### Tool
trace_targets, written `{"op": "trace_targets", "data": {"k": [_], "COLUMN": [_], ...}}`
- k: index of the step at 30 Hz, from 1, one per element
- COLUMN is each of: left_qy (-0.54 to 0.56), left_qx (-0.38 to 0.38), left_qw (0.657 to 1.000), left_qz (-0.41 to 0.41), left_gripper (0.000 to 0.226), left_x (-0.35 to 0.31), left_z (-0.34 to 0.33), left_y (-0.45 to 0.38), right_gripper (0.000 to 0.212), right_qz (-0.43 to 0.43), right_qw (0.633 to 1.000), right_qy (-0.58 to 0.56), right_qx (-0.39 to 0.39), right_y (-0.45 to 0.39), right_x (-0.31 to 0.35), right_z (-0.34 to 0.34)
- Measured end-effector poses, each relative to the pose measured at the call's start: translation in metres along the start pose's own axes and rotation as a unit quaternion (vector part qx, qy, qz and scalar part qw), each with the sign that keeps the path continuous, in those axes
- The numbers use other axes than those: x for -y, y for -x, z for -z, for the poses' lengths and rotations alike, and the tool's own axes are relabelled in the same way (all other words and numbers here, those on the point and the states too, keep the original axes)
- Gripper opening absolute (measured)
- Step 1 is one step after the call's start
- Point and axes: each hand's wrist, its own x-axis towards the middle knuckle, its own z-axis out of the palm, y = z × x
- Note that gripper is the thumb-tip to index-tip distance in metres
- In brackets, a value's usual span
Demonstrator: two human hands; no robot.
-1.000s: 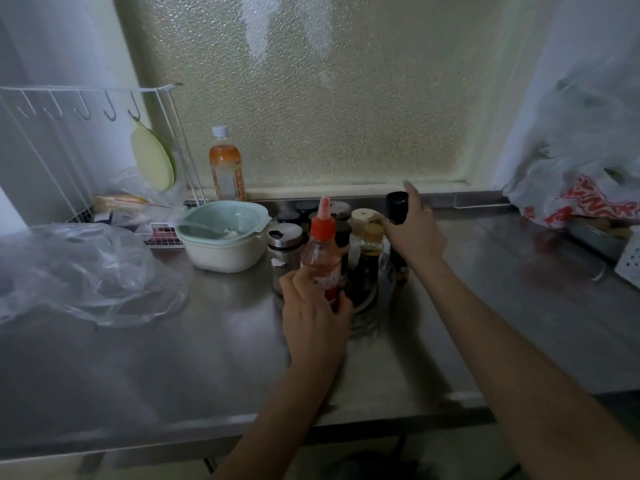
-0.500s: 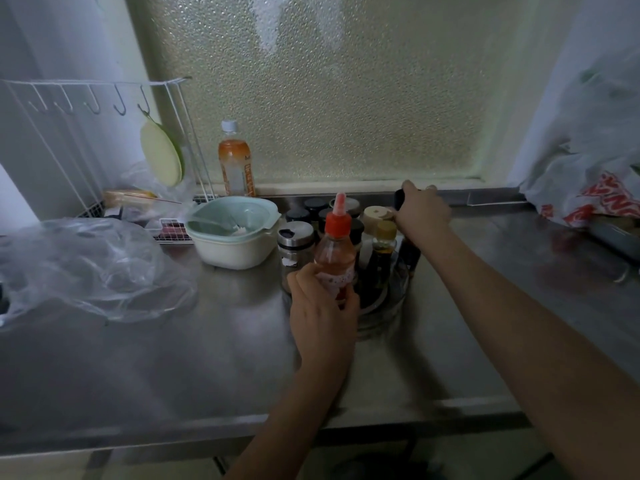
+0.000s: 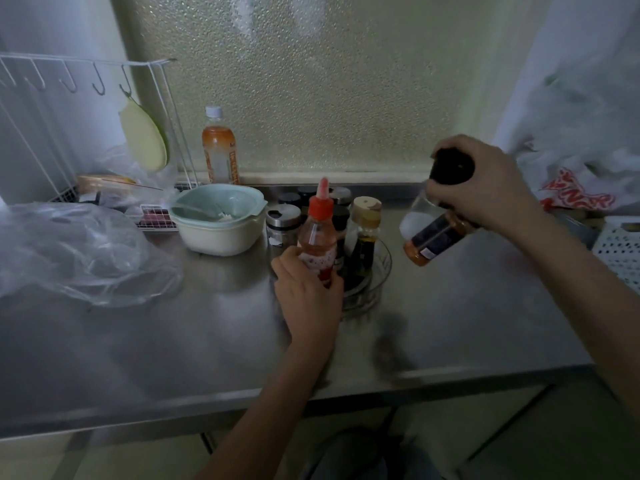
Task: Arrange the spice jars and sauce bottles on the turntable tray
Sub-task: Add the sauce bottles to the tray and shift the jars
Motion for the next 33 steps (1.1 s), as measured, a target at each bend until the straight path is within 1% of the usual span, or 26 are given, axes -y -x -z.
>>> {"op": "trace_targets", "data": {"k": [2, 5, 8, 10, 12, 13, 15, 17, 20, 22, 25, 29, 33], "left_qy": [0.004, 0.016, 0.045, 0.070, 0.087, 0.089, 0.065, 0.021, -0.054, -0.095, -0.136, -0.118, -0.072], "left_qx": [0.003, 0.004, -0.004, -0.025, -0.040, -0.031, 0.009, 0.061, 0.105, 0.099, 0.072, 0.045, 0.026], "left_qw": [1.000, 1.000, 0.999, 0.997, 0.994, 0.992, 0.987, 0.984, 0.981, 0.980, 0.976, 0.987, 0.996], "left_qz": [0.004, -0.012, -0.011, -0.012, -0.054, -0.087, -0.145, -0.166, -0.151, -0.143, -0.152, -0.095, -0.049], "left_gripper": [0.058, 0.055, 0.049, 0.042, 0.034, 0.033, 0.039, 0.047, 0.047, 0.043, 0.044, 0.036, 0.042], "left_x": [0.001, 0.002, 0.003, 0.000, -0.005, -0.007, -0.011, -0.011, -0.006, -0.002, -0.002, -0.004, -0.004], "left_z": [0.001, 0.004, 0.007, 0.012, 0.018, 0.019, 0.017, 0.011, 0.003, 0.001, -0.002, 0.000, 0.004], "left_y": [0.000, 0.002, 0.002, 0.004, 0.006, 0.007, 0.010, 0.011, 0.010, 0.009, 0.009, 0.009, 0.009], "right_gripper": [0.041, 0.040, 0.039, 0.038, 0.038, 0.038, 0.039, 0.040, 0.037, 0.039, 0.043, 0.049, 0.046], "right_qz": [0.027, 0.060, 0.059, 0.044, 0.021, 0.006, -0.023, -0.047, -0.058, -0.066, -0.083, -0.060, -0.021], "right_qw": [0.999, 0.995, 0.992, 0.993, 0.996, 0.997, 0.997, 0.994, 0.993, 0.993, 0.991, 0.994, 0.995], "right_qy": [-0.032, -0.046, -0.044, -0.038, -0.016, -0.001, 0.031, 0.057, 0.067, 0.057, 0.011, 0.007, -0.012], "right_qx": [0.017, 0.059, 0.104, 0.103, 0.082, 0.075, 0.070, 0.075, 0.072, 0.079, 0.100, 0.095, 0.098], "right_y": [0.005, 0.008, 0.012, 0.014, 0.017, 0.019, 0.022, 0.024, 0.027, 0.026, 0.023, 0.020, 0.030], "right_x": [0.022, 0.049, 0.062, 0.064, 0.063, 0.063, 0.064, 0.066, 0.067, 0.063, 0.055, 0.046, 0.040], "right_z": [0.004, -0.010, -0.037, -0.054, -0.069, -0.074, -0.086, -0.094, -0.098, -0.098, -0.094, -0.087, -0.089]}}
